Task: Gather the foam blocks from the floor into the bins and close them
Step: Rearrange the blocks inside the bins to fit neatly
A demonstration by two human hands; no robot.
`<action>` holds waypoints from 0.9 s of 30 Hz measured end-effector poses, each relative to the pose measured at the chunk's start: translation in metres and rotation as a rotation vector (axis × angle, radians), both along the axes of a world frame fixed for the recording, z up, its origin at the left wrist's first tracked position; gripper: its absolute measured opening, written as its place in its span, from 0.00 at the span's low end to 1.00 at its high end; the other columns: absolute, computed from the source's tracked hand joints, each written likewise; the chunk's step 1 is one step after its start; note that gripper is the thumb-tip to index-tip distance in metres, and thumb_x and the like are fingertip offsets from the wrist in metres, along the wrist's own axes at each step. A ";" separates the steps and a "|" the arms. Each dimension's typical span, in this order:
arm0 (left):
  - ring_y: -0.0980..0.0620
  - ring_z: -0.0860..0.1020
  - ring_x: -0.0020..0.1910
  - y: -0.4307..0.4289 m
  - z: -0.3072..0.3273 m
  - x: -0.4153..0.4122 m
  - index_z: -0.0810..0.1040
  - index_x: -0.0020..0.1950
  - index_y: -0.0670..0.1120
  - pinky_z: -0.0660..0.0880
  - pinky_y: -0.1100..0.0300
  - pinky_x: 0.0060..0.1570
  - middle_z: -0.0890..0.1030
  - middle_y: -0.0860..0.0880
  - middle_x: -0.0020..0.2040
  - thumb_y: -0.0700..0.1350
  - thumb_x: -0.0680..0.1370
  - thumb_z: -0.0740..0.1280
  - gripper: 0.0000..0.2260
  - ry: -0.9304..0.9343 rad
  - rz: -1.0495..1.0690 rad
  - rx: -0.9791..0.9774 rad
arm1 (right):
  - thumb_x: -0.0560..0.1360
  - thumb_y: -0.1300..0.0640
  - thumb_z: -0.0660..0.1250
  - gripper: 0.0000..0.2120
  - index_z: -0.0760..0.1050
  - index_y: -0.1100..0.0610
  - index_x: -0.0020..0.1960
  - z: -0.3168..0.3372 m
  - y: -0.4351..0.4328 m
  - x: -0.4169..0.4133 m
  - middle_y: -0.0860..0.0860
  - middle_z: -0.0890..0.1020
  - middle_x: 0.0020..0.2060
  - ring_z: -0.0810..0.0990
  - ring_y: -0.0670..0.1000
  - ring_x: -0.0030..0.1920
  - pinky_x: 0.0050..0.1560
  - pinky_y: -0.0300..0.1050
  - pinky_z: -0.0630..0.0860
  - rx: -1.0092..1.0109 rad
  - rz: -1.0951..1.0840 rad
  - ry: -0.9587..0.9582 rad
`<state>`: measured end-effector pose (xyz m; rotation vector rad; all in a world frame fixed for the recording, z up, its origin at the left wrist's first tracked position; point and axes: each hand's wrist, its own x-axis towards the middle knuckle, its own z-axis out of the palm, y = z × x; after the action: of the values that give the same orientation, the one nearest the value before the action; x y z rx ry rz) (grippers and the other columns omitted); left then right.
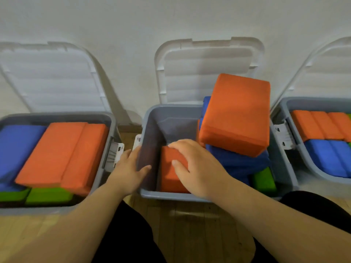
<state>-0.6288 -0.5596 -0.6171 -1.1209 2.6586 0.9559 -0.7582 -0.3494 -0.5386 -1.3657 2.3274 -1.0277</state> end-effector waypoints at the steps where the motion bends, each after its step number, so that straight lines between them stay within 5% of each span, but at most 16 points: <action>1: 0.40 0.62 0.78 0.000 -0.006 0.002 0.50 0.84 0.57 0.64 0.41 0.75 0.56 0.44 0.82 0.62 0.80 0.67 0.39 -0.026 -0.017 0.021 | 0.81 0.55 0.66 0.22 0.70 0.52 0.75 -0.012 -0.009 0.000 0.49 0.73 0.71 0.71 0.50 0.71 0.70 0.37 0.63 0.116 -0.018 -0.087; 6: 0.36 0.58 0.80 0.006 -0.023 0.004 0.35 0.82 0.61 0.59 0.42 0.78 0.43 0.44 0.84 0.65 0.80 0.64 0.43 -0.146 -0.123 0.056 | 0.82 0.56 0.59 0.27 0.61 0.59 0.80 -0.108 -0.068 -0.022 0.66 0.65 0.76 0.70 0.65 0.72 0.73 0.54 0.67 0.656 -0.227 -0.482; 8: 0.35 0.57 0.80 0.005 -0.024 0.005 0.33 0.81 0.62 0.59 0.42 0.78 0.41 0.46 0.84 0.65 0.80 0.64 0.44 -0.164 -0.141 0.044 | 0.85 0.61 0.53 0.21 0.66 0.61 0.78 -0.143 -0.089 -0.026 0.66 0.66 0.76 0.66 0.67 0.75 0.76 0.65 0.60 0.849 -0.168 -0.381; 10: 0.36 0.58 0.80 0.004 -0.025 0.006 0.33 0.81 0.62 0.60 0.42 0.77 0.40 0.47 0.84 0.66 0.79 0.64 0.45 -0.187 -0.162 0.024 | 0.88 0.58 0.49 0.22 0.58 0.61 0.81 -0.130 -0.094 -0.018 0.60 0.62 0.79 0.61 0.62 0.79 0.77 0.63 0.53 0.960 -0.186 -0.373; 12: 0.36 0.58 0.80 0.003 -0.027 0.006 0.33 0.81 0.62 0.61 0.42 0.77 0.40 0.48 0.83 0.66 0.79 0.64 0.45 -0.191 -0.172 0.023 | 0.88 0.53 0.53 0.28 0.50 0.64 0.82 -0.134 -0.092 -0.021 0.59 0.57 0.80 0.56 0.60 0.80 0.78 0.55 0.50 0.913 -0.269 -0.447; 15: 0.37 0.57 0.80 0.002 -0.030 0.007 0.33 0.81 0.62 0.61 0.42 0.77 0.40 0.48 0.83 0.66 0.79 0.64 0.44 -0.163 -0.176 0.033 | 0.82 0.48 0.66 0.36 0.56 0.64 0.81 -0.182 -0.084 -0.031 0.60 0.61 0.79 0.61 0.60 0.79 0.77 0.52 0.58 0.875 -0.246 -0.486; 19: 0.38 0.57 0.81 0.003 -0.030 0.007 0.34 0.82 0.62 0.60 0.43 0.77 0.40 0.48 0.84 0.66 0.80 0.63 0.43 -0.150 -0.166 0.045 | 0.67 0.49 0.82 0.59 0.46 0.65 0.82 -0.208 -0.086 -0.034 0.60 0.60 0.79 0.64 0.57 0.77 0.76 0.48 0.64 0.743 -0.405 -0.683; 21: 0.38 0.57 0.81 0.003 -0.029 0.007 0.33 0.81 0.62 0.61 0.43 0.77 0.40 0.48 0.84 0.66 0.80 0.62 0.43 -0.145 -0.161 0.045 | 0.52 0.45 0.85 0.67 0.53 0.60 0.81 -0.207 -0.085 -0.035 0.58 0.69 0.76 0.72 0.56 0.71 0.72 0.50 0.71 0.636 -0.464 -0.787; 25: 0.40 0.57 0.81 0.003 -0.030 0.006 0.31 0.80 0.62 0.62 0.44 0.76 0.40 0.49 0.84 0.67 0.80 0.62 0.44 -0.125 -0.156 0.065 | 0.67 0.60 0.81 0.47 0.59 0.56 0.79 -0.202 -0.079 -0.038 0.56 0.75 0.69 0.76 0.55 0.62 0.63 0.47 0.74 0.517 -0.507 -0.858; 27: 0.41 0.57 0.81 0.002 -0.030 0.007 0.31 0.80 0.62 0.62 0.44 0.76 0.40 0.49 0.84 0.67 0.80 0.62 0.44 -0.113 -0.158 0.066 | 0.68 0.62 0.80 0.51 0.54 0.55 0.82 -0.205 -0.075 -0.041 0.56 0.73 0.72 0.75 0.55 0.65 0.65 0.46 0.72 0.520 -0.451 -0.867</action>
<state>-0.6215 -0.5571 -0.6473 -0.9073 2.5612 0.9155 -0.7996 -0.4240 -0.7438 -0.1254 1.9921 -0.7897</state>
